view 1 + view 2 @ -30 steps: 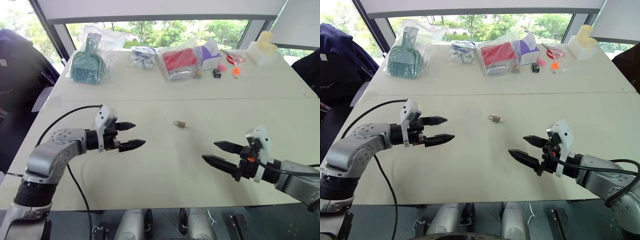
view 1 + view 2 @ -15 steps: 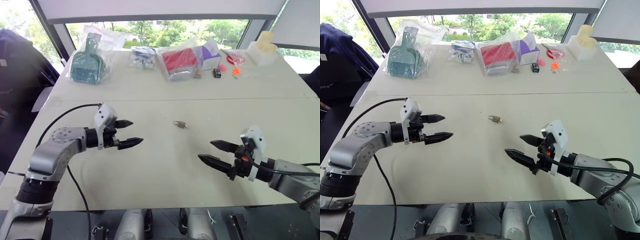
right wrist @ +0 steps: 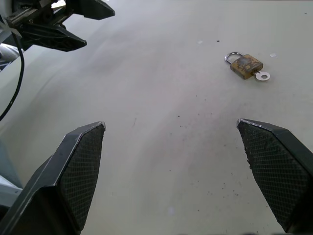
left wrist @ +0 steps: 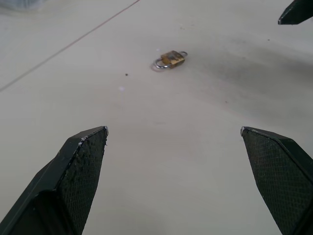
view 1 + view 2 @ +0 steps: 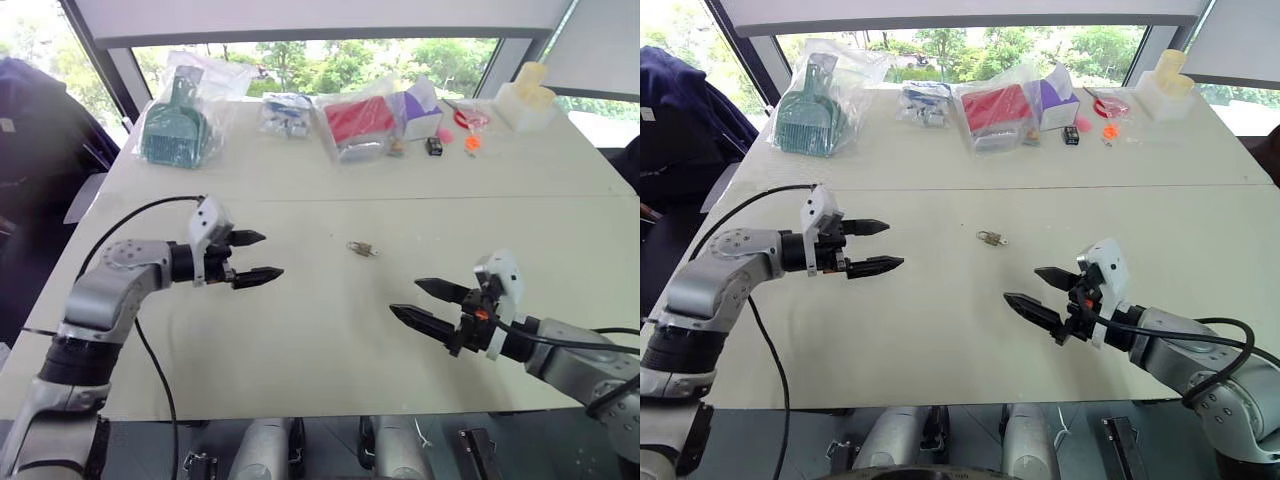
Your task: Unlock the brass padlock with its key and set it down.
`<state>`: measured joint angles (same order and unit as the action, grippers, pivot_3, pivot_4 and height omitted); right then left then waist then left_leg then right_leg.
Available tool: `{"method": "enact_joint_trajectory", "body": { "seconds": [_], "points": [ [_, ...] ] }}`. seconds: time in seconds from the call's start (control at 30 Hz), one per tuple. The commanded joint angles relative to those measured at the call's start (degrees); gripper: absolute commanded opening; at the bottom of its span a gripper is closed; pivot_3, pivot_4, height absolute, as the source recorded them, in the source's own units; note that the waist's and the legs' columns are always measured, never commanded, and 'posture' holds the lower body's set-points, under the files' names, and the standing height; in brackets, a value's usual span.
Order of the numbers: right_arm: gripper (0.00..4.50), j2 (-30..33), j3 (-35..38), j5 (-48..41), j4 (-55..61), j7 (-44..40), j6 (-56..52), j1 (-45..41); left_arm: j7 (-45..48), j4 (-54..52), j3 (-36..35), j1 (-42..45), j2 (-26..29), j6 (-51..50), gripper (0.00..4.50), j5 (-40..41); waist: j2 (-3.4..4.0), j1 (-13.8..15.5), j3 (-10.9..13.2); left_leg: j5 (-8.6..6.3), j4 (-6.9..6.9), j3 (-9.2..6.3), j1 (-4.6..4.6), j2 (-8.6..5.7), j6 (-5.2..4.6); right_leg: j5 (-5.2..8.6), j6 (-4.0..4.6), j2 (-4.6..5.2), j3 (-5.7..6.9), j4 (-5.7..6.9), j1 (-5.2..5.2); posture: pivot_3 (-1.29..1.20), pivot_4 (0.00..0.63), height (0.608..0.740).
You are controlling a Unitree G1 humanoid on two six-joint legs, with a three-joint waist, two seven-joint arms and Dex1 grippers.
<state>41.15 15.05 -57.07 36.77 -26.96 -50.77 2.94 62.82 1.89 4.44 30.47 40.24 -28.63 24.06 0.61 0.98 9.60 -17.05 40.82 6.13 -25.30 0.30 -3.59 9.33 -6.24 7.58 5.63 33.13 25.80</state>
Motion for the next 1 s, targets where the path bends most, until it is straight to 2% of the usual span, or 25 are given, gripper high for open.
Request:
{"method": "enact_joint_trajectory", "body": {
  "seconds": [0.03, 0.23, 0.4, 0.63, 0.73, 0.87, 1.0],
  "points": [
    [4.47, -1.7, -0.7, 0.6, 1.3, 2.9, 0.8, -1.7, 6.4, 9.9, 3.9, 7.1, -2.1, 9.5, 4.5, -4.7, 0.0, 0.1, 0.0, 0.0, 0.01, 0.0, 0.0, 0.0, -0.01, 0.0, 0.0, 0.0, 0.0, 0.0, -0.02, 0.0, 0.15, 0.735],
    [4.47, -6.0, -1.3, 1.4, 6.2, 9.6, 1.2, 2.0, 15.4, 46.4, 9.5, 28.6, -14.6, 29.9, 4.5, -14.1, -0.11, 1.6, 0.0, -0.01, 0.09, 0.03, -0.12, -0.05, -0.11, -0.01, -0.01, 0.02, 0.02, 0.0, 0.06, 0.0, 0.15, 0.735],
    [4.47, -9.1, 0.9, 1.3, 13.0, 15.7, 2.2, 10.3, 12.9, 66.7, 10.8, 37.8, -23.7, 41.4, 4.5, -21.7, -0.14, 1.3, 0.0, -0.15, 0.15, 0.11, -0.17, -0.12, -0.37, -0.03, -0.05, 0.09, 0.02, -0.02, 0.02, 0.0, 0.15, 0.735],
    [4.47, -11.7, 2.0, -1.3, 23.0, 25.7, 7.0, 23.6, 2.6, 74.9, 10.3, 40.9, -33.8, 43.7, 4.5, -29.1, -0.29, 1.5, 0.1, -0.21, 0.22, 0.05, -0.15, -0.08, -0.47, -0.04, -0.07, 0.1, 0.02, -0.02, -0.02, 0.0, 0.15, 0.735],
    [4.47, -8.2, -1.9, -2.4, 23.2, 29.6, 14.9, 29.2, -2.6, 76.1, 10.2, 40.9, -36.8, 42.4, 4.5, -32.2, -0.36, 1.3, 0.1, -0.21, 0.26, 0.02, -0.1, -0.08, -0.47, -0.03, -0.07, 0.11, 0.02, -0.09, -0.12, 0.0, 0.15, 0.735],
    [4.47, -2.8, -9.6, 0.5, 23.2, 34.5, 28.4, 36.9, -7.8, 77.1, 10.8, 39.8, -39.5, 38.9, 4.5, -36.3, -0.4, 1.2, 0.1, -0.22, 0.21, 0.02, -0.04, -0.05, -0.48, 0.0, -0.12, 0.09, 0.02, -0.1, -0.13, 0.0, 0.15, 0.735],
    [4.47, 1.5, -15.8, 4.5, 23.2, 39.0, 38.8, 40.9, -3.1, 77.2, 10.9, 39.4, -40.3, 36.0, 4.5, -37.6, -0.54, 1.3, 0.0, -0.22, 0.23, 0.01, 0.15, -0.02, -0.47, 0.02, -0.1, 0.07, 0.04, -0.1, -0.35, 0.0, 0.15, 0.735]
  ]
}}
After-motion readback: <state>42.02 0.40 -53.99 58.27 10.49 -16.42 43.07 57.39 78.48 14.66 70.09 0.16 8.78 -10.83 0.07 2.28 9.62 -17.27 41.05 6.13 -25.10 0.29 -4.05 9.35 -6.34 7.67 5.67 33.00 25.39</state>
